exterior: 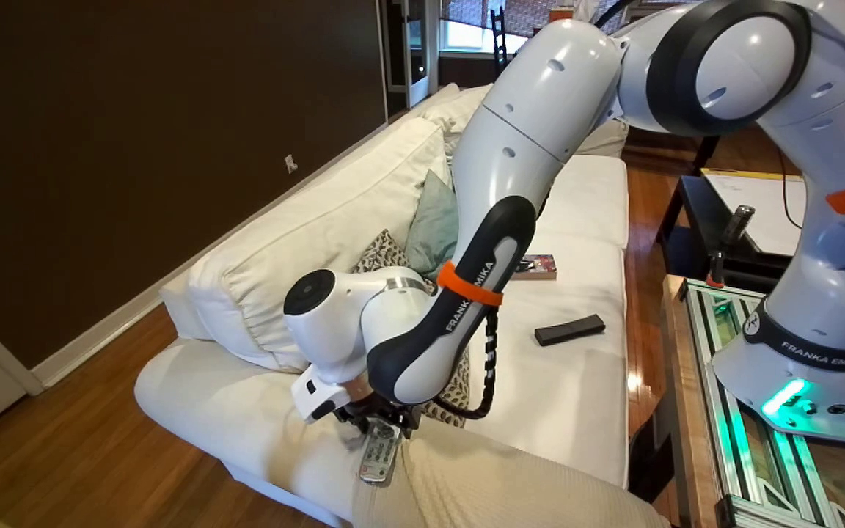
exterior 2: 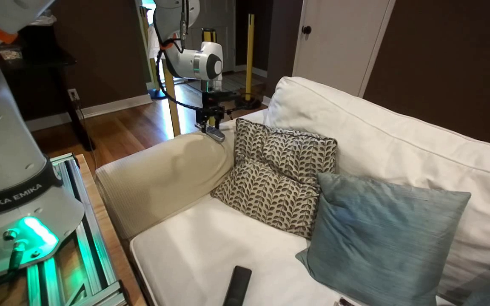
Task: Put both remote controls into the armrest
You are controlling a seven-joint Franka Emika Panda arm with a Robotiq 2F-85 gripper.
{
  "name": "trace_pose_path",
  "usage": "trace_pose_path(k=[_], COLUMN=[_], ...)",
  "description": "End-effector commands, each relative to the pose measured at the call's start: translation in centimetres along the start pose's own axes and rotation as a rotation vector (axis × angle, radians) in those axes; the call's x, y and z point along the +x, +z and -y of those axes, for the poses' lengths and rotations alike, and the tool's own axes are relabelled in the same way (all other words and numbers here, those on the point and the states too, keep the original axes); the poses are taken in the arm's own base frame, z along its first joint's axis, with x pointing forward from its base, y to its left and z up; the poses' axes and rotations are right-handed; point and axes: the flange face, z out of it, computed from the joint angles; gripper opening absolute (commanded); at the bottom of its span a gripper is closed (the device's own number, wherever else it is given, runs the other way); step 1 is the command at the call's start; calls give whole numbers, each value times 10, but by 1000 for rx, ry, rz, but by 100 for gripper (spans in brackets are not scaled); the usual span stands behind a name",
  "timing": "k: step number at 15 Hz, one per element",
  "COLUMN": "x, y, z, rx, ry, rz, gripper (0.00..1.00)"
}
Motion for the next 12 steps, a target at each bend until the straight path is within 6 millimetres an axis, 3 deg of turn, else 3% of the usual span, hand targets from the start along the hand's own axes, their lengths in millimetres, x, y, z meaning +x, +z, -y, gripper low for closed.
trace_pose_path(k=[1,7,12], x=[-2,-37,-78], y=[-1,-13,-22], z=[-5,6,46], rx=[1,-21,-83], ry=[18,67,124], rz=[25,20,26], gripper=[100,99,100])
